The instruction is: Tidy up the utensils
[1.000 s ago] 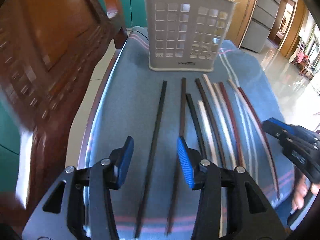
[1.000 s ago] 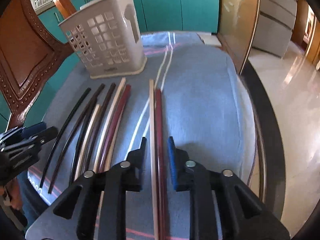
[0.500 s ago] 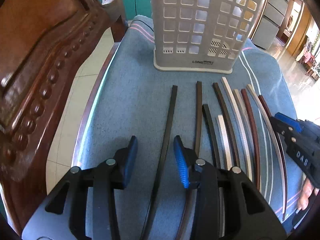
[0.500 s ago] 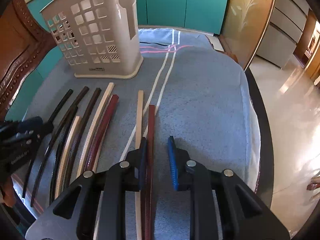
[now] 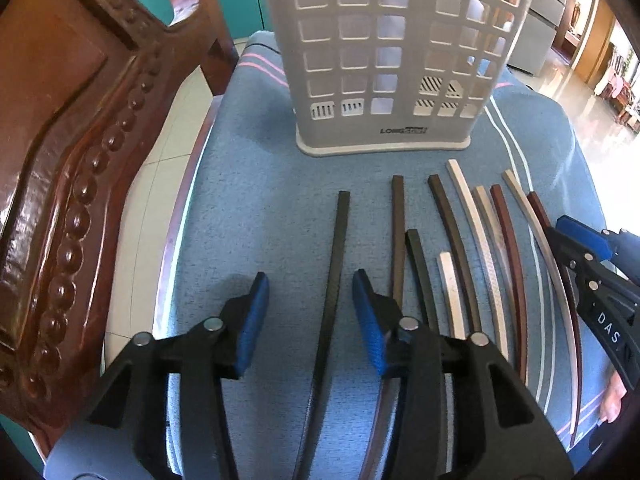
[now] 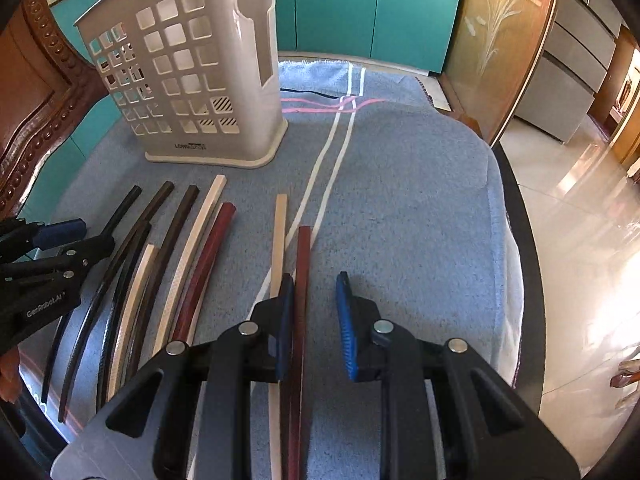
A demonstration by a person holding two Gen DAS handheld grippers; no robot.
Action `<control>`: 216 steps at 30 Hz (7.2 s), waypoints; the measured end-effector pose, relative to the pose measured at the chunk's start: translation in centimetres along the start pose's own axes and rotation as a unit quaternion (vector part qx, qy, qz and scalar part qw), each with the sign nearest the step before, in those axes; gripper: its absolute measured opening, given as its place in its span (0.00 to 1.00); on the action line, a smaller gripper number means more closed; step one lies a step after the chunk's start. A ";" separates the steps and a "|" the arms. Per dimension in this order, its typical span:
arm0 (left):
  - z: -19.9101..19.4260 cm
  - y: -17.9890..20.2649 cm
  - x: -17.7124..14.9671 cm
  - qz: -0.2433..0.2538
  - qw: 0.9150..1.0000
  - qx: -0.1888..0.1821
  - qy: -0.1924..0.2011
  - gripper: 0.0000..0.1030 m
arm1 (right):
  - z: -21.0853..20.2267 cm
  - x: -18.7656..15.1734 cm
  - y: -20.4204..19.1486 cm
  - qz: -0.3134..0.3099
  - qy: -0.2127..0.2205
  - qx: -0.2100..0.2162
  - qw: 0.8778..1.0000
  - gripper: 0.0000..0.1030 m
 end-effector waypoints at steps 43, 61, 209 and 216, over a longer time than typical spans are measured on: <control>-20.1 -0.6 -2.6 -0.017 0.978 -0.048 0.205 0.07 | -18.5 1.1 0.9 0.005 0.194 0.088 0.977 0.06; -30.7 -4.3 4.3 -0.054 0.939 -0.076 0.331 0.07 | -28.3 9.2 0.5 -0.001 0.321 0.119 0.939 0.07; -3.3 3.7 -5.4 0.001 0.997 -0.076 0.023 0.19 | -1.9 -2.3 -0.9 -0.020 0.023 -0.036 0.999 0.36; -2.8 4.1 -4.2 0.016 0.998 -0.065 0.010 0.22 | -0.5 -0.5 -0.4 -0.018 0.011 -0.025 0.999 0.55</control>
Point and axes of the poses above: each gripper's, at about its wrist camera, not at the fingertips, and z roughly the way its jaws point, y to its right, x to its top, the point moved 2 cm from there along z, roughly the way its jaws point, and after that the axes turned 1 degree about z, right-handed, at the moved point
